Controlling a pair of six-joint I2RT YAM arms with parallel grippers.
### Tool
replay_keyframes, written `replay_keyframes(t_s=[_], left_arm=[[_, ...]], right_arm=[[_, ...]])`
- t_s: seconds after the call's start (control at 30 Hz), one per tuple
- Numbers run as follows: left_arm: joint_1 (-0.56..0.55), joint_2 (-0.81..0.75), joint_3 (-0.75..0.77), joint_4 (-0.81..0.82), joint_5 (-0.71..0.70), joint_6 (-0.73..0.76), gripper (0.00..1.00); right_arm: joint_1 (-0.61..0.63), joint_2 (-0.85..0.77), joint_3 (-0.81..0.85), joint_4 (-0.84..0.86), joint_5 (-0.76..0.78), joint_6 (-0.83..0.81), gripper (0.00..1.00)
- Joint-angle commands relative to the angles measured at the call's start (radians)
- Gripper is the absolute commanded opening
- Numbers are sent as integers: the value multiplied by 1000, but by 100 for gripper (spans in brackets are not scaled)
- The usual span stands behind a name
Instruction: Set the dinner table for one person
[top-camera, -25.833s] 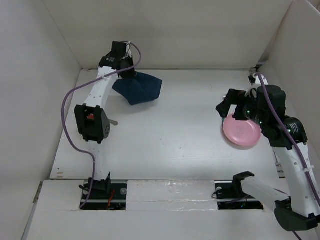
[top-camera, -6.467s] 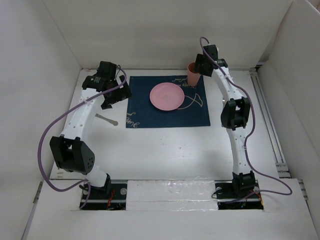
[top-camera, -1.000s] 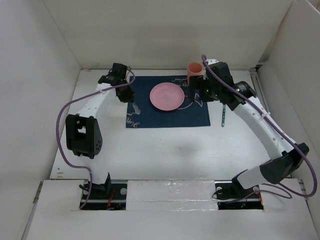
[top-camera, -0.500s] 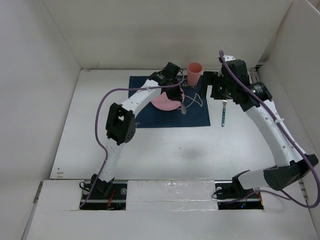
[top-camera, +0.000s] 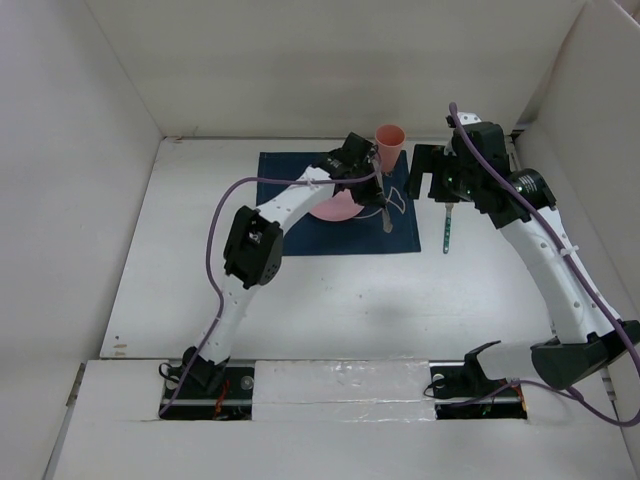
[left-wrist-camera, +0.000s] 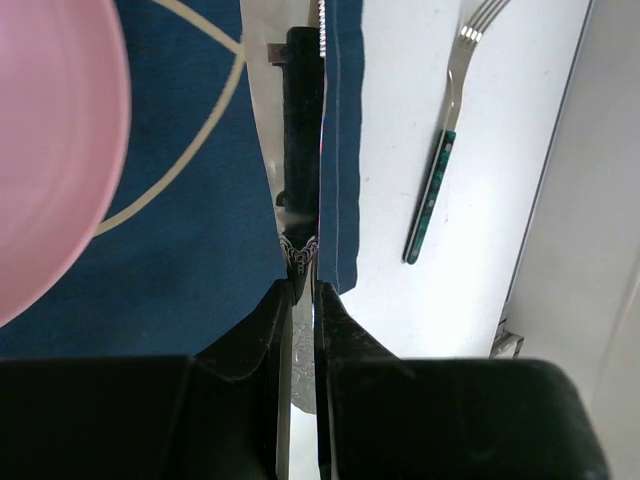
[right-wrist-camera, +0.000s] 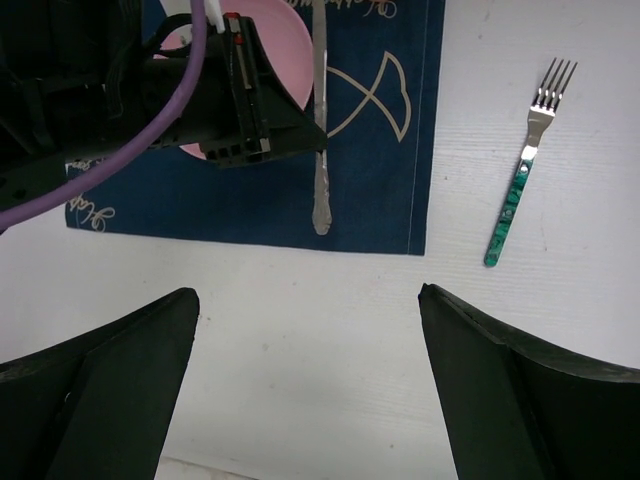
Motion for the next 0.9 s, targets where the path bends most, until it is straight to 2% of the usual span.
replay_keyframes(t_s=[0.0, 0.5, 0.87], left_arm=[[-17, 7, 39, 93, 45, 25, 0], [-17, 105, 28, 139, 101, 74, 0], [-17, 153, 60, 161, 122, 44, 0]], right_arm=[[-4, -18, -1, -10, -7, 0, 97], [-4, -8, 8, -19, -7, 0, 97], [-4, 1, 8, -19, 4, 0, 97]])
